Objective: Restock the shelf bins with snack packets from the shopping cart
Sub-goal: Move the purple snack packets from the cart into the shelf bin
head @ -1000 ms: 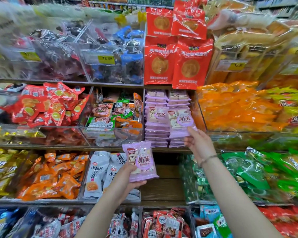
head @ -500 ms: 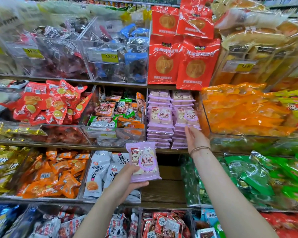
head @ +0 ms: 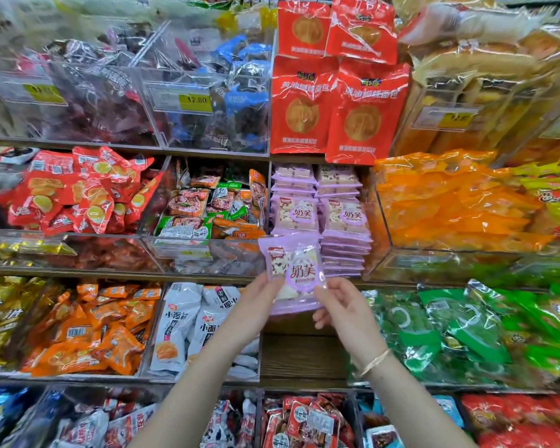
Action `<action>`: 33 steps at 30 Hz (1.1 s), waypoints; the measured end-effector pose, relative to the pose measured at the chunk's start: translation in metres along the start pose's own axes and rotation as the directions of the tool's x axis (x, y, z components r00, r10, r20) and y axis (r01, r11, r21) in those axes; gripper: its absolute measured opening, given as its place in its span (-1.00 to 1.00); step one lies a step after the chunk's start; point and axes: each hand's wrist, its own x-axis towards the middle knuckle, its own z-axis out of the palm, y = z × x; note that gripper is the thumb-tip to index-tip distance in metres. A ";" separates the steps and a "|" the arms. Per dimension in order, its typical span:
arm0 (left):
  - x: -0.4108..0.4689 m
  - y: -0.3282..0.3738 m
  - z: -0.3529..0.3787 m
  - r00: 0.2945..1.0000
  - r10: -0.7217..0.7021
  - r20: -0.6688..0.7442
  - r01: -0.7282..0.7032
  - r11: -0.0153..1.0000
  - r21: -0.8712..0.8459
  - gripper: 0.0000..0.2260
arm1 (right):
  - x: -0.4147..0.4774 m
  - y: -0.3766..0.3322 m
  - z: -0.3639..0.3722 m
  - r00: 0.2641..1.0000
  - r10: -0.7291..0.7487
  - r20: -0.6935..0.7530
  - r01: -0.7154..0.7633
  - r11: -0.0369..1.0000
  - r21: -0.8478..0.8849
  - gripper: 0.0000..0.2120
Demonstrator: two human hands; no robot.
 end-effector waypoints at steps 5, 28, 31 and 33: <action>0.043 0.024 -0.038 0.745 0.568 -0.348 -0.395 0.797 0.456 -0.73 | 0.045 -0.041 -0.015 0.991 -0.033 -0.128 0.040 0.998 0.049 -0.84; 0.089 0.006 -0.040 0.500 0.865 -0.047 -0.195 0.165 0.967 -0.72 | 0.142 -0.078 0.007 0.993 0.053 0.108 0.039 0.708 -0.705 -0.81; 0.082 0.011 -0.036 0.591 0.801 -0.097 -0.186 0.253 0.949 -0.79 | 0.141 -0.084 0.007 0.994 0.085 0.063 -0.008 0.649 -0.761 -0.66; 0.072 0.015 -0.033 0.609 0.772 -0.182 -0.195 0.368 0.909 -0.86 | 0.137 -0.083 0.006 0.999 0.029 0.025 0.001 0.638 -0.770 -0.40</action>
